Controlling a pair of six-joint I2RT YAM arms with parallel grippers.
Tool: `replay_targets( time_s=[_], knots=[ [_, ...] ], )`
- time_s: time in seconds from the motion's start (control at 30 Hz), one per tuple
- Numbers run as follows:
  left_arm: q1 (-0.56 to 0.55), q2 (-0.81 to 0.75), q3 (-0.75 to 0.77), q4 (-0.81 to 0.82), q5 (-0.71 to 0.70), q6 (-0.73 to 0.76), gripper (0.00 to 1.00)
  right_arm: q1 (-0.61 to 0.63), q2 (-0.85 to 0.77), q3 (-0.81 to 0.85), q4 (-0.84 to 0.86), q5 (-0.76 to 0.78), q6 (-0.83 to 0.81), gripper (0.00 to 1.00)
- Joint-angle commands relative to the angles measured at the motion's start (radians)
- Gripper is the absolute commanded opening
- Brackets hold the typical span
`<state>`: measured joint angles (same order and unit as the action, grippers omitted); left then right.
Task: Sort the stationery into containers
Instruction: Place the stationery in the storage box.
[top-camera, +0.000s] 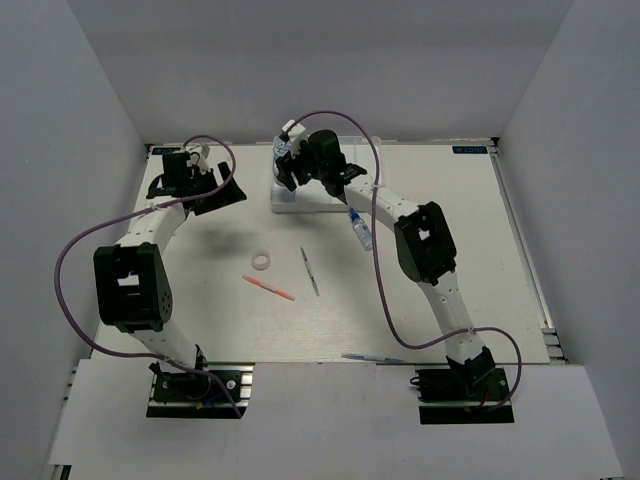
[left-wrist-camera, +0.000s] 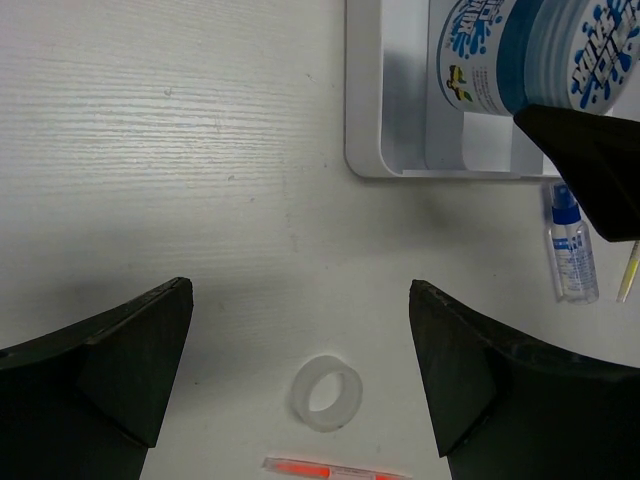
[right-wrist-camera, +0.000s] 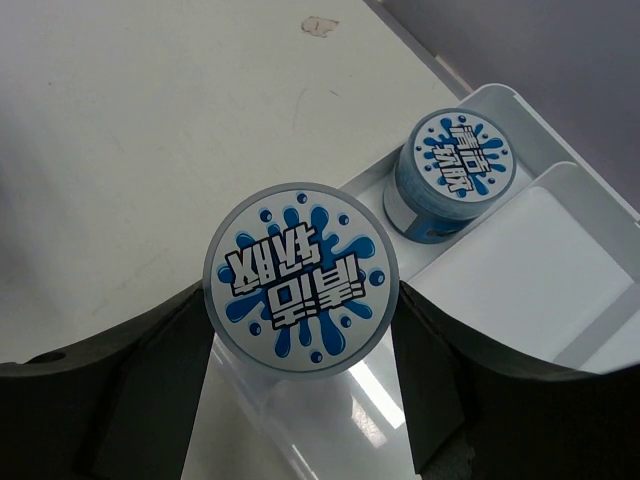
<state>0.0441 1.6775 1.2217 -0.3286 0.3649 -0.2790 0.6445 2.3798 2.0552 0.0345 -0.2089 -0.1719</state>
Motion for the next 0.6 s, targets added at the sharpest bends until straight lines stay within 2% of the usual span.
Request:
replay_targets(
  time_s=[0.0,0.57],
  knots=[
    [0.007,-0.052,0.012,0.016,0.026,0.0,0.98,0.001,0.013,0.059,0.128,0.06,-0.023,0.0],
    [0.007,-0.032,0.01,0.022,0.026,0.006,0.98,0.01,0.073,0.108,0.159,0.057,-0.011,0.0]
  ],
)
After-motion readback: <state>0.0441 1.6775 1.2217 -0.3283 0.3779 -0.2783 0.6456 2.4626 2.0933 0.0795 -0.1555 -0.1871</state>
